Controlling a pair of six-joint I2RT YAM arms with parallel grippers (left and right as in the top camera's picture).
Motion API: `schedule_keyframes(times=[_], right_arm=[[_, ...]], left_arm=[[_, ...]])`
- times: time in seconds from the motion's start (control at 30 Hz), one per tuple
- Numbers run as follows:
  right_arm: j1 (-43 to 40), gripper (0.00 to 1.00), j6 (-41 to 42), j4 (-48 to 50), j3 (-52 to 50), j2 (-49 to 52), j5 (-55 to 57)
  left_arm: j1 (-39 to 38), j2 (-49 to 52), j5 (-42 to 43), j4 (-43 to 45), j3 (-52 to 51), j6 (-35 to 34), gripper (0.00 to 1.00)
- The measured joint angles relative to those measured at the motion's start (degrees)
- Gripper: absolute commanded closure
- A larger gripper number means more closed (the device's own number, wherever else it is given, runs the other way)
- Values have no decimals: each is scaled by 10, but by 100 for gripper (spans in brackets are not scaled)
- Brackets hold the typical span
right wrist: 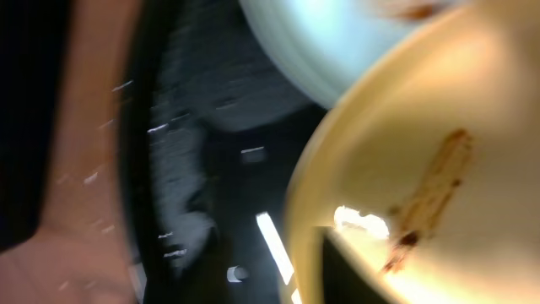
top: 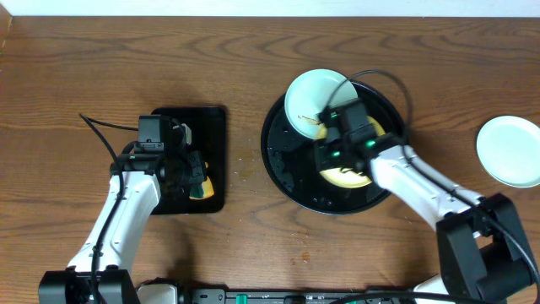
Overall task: Clean dirty plates on tray and stack at the side
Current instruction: 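Drag the yellow plate onto the round tray with the right gripper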
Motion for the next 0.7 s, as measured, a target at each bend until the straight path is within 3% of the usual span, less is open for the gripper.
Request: schedule_keyframes(times=[0.13,0.3,0.47,0.7], right_arm=[[29,46,-7,-44,13,0,-10],[8,49,-33,-135,76,-2,-6],[-44,50,-68,-196,128,-26,48],[-137,52,-125,-224,124,-37,109]], left_arm=[[0,0,0,0,0,0,91],[0,0,0,0,0,0,91],[0,0,0,0,0,0,91],[0,0,0,0,0,0,91]])
